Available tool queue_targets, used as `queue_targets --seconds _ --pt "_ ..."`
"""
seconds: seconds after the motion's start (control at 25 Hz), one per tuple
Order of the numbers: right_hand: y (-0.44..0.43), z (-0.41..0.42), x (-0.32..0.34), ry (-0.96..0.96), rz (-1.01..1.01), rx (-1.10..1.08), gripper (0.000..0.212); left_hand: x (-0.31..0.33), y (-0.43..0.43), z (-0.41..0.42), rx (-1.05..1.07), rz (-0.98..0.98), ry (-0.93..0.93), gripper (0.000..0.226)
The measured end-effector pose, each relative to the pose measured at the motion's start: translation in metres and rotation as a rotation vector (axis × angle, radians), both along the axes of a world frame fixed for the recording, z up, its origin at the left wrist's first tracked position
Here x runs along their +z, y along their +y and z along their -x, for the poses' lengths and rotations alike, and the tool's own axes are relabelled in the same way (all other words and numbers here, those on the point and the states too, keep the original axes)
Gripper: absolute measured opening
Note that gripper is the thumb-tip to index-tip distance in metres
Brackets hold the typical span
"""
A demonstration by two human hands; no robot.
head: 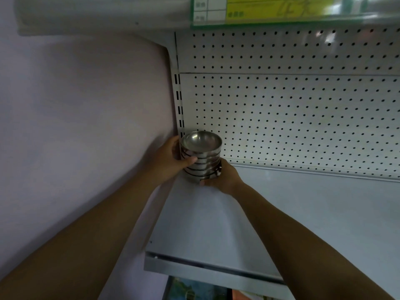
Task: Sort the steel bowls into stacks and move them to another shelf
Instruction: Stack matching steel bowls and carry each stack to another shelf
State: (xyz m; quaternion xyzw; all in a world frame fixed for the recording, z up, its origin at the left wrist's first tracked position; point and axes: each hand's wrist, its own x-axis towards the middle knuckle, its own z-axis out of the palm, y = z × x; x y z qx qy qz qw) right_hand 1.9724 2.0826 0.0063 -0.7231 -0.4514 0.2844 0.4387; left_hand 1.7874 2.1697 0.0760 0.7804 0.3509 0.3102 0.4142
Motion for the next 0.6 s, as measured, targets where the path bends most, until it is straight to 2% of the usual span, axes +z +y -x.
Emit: queue_targets --seconds 0.2,0.4,0.6 --pt "0.011 0.003 0.001 0.017 0.001 -0.056 0.094 0.000 0.005 0.003 0.035 -0.046 0.070 0.047" --pt "-0.006 0.010 -0.009 -0.032 0.040 -0.089 0.097 -0.001 -0.027 0.016 0.088 -0.026 0.157 0.053" --pt "-0.064 0.000 0.004 -0.254 -0.019 -0.060 0.069 -0.003 -0.075 0.042 0.167 -0.010 0.230 0.071"
